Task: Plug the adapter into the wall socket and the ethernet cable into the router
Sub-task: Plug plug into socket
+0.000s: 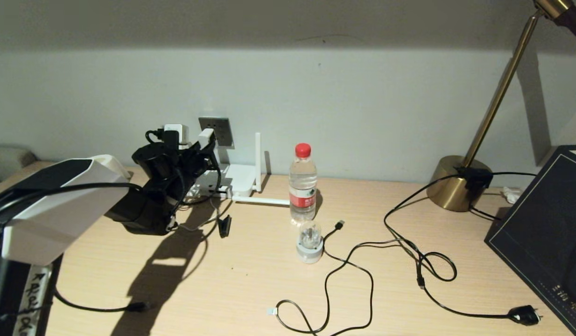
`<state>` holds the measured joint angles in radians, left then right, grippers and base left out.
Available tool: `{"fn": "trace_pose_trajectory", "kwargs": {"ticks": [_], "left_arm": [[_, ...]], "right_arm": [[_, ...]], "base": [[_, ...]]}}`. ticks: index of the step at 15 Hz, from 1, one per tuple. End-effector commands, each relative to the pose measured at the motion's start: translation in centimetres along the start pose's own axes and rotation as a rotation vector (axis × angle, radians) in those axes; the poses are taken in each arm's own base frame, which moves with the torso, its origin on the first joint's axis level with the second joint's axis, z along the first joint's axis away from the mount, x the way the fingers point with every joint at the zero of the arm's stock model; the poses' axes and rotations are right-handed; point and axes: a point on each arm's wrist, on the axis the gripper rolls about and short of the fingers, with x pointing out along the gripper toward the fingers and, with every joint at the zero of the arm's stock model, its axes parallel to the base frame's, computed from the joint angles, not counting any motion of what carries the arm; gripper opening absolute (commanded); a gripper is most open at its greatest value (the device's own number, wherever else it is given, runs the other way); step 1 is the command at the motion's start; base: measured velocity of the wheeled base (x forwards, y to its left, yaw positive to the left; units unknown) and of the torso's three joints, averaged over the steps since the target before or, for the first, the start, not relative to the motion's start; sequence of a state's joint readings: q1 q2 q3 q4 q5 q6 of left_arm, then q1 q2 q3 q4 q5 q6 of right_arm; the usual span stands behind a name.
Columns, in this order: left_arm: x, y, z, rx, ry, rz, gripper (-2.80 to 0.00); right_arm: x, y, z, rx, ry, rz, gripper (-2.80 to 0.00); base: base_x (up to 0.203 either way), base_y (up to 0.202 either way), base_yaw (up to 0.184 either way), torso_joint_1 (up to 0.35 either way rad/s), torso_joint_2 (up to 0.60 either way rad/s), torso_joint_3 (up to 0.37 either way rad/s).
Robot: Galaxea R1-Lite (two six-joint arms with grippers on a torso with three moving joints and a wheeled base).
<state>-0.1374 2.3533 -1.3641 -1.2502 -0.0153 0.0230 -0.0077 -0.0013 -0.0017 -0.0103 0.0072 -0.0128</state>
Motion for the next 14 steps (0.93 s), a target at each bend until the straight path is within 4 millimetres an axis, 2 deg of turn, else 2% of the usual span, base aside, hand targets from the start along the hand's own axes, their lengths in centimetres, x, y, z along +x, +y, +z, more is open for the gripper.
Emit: {"fn": "trace_pose_trajectory", "kwargs": {"ticks": [1,14], "left_arm": [[0.17,0.04,-0.11,0.0,-0.01,0.001,-2.8],[0.88,0.43,0.09,0.003,-0.018,0.009,-2.8]], "right_arm": [[0.01,0.0,0.0,0.0,0.001,0.0,-2.8],[0.01,0.0,0.0,-0.001,0.001,0.0,-2.8]], "base": [[0.0,0.0,0.0,0.0,0.0,0.0],[0.0,0.0,0.0,0.0,0.0,0.0]]}}
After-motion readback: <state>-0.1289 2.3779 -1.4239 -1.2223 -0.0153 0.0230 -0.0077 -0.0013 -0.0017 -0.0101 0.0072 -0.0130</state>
